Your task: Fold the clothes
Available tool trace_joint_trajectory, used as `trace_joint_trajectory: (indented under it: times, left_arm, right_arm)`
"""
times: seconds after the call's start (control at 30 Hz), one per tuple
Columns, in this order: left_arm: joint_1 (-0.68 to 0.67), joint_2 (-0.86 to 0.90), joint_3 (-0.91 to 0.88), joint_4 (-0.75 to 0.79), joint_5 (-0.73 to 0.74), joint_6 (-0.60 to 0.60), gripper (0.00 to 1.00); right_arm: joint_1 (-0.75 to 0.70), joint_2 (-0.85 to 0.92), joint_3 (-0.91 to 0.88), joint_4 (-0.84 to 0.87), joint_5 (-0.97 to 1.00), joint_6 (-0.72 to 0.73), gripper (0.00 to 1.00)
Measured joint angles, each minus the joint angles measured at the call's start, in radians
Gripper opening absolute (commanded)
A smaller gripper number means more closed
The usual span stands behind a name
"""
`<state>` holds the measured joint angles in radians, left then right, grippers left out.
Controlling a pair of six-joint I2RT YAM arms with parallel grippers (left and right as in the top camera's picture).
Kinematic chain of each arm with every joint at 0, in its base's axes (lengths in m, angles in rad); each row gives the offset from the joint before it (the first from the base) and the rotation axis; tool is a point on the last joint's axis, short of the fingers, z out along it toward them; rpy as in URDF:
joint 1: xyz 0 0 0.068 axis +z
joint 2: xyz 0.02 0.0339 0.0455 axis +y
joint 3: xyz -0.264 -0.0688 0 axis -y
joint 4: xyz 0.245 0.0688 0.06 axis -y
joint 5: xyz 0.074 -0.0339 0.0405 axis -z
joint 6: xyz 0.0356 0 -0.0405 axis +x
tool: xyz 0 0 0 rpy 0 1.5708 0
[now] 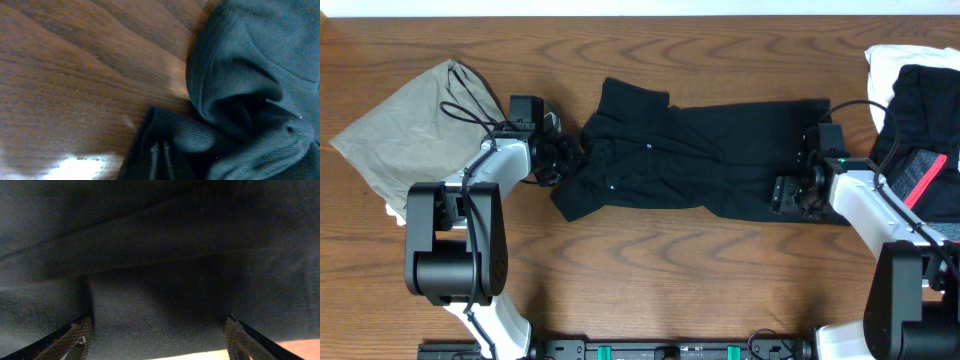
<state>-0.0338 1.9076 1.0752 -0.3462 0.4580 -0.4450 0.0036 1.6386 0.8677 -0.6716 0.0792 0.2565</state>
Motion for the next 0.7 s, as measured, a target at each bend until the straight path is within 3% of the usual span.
trace_joint_trajectory:
  times: [0.33,0.7]
  left_arm:
    - [0.04,-0.004,0.0,-0.003,-0.008,0.001,0.06]
    - [0.106,-0.015,-0.002,0.041,-0.16,0.0,0.06]
  right_arm:
    - [0.0,0.027,-0.006,0.019,-0.005,0.0,0.82]
    - [-0.001,0.029,-0.006,0.019,-0.008,0.0,0.82]
